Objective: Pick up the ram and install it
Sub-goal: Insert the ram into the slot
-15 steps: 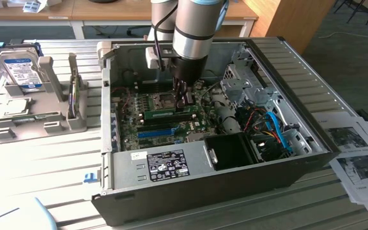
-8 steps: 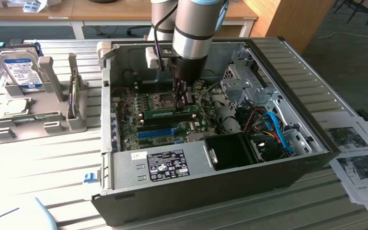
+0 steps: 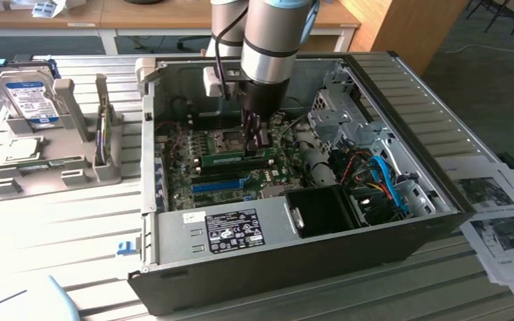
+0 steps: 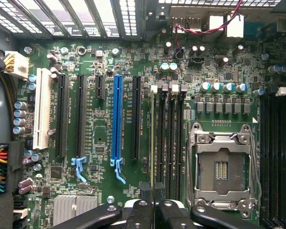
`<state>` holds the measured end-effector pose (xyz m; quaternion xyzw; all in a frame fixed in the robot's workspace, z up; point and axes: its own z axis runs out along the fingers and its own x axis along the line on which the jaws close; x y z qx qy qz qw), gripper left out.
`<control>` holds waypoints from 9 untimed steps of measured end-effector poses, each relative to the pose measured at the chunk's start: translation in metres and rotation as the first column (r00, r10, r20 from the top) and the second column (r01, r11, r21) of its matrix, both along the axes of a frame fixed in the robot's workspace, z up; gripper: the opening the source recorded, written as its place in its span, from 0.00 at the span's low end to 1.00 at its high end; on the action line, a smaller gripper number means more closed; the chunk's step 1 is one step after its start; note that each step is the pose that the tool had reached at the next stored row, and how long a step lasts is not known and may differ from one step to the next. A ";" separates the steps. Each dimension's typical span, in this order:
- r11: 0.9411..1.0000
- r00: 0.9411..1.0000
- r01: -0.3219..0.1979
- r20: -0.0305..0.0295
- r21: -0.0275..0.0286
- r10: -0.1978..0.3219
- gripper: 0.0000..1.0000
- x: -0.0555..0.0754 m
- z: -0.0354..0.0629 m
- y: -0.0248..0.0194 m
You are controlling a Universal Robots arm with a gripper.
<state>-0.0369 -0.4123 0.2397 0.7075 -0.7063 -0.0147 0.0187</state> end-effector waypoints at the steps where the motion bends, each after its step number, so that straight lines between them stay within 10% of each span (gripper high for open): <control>1: 1.000 1.000 0.000 0.000 0.000 0.000 0.11 0.000 -0.0004 0.0000; 9: 1.000 1.000 0.000 0.000 -0.002 0.000 0.11 0.000 -0.0029 0.0000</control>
